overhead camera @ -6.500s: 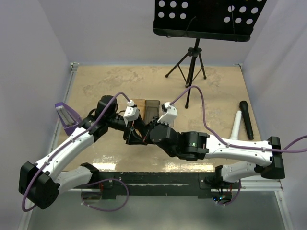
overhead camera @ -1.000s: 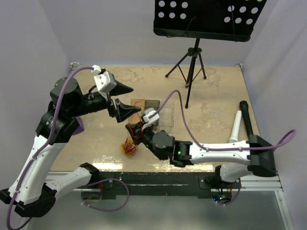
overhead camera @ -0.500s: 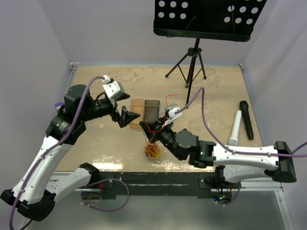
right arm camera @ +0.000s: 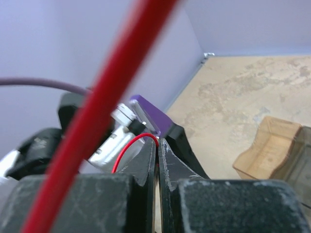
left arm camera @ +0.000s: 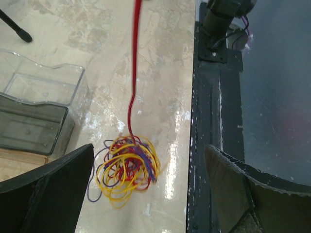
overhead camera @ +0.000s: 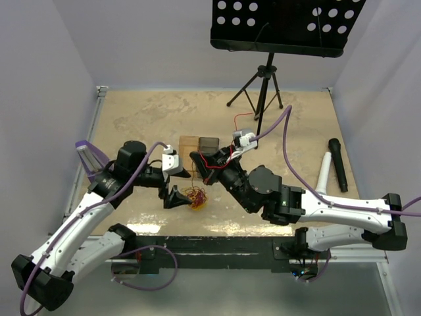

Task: Untangle the cables
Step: Untie the cable.

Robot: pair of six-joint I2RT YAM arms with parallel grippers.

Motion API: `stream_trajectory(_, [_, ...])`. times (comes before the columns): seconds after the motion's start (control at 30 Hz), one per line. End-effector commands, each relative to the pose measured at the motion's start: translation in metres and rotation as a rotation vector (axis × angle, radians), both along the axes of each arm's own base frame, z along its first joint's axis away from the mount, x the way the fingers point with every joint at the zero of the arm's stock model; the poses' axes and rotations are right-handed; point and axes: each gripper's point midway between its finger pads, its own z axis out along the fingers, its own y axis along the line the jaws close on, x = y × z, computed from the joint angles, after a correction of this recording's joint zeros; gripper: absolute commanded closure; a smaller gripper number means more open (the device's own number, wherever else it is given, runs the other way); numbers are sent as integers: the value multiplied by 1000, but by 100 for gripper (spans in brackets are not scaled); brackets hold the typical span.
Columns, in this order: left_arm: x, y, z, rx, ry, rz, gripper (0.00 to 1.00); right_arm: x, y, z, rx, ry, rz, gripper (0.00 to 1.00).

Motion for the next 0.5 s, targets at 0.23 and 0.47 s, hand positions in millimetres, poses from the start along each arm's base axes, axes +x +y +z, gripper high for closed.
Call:
stream_trajectory(0.23, [47, -23, 37, -192, 16, 162, 11, -3, 6, 72, 144, -38, 28, 100])
stream_trajectory(0.47, [47, -25, 9, -207, 84, 176, 41, -9, 6, 103, 203, -56, 64, 100])
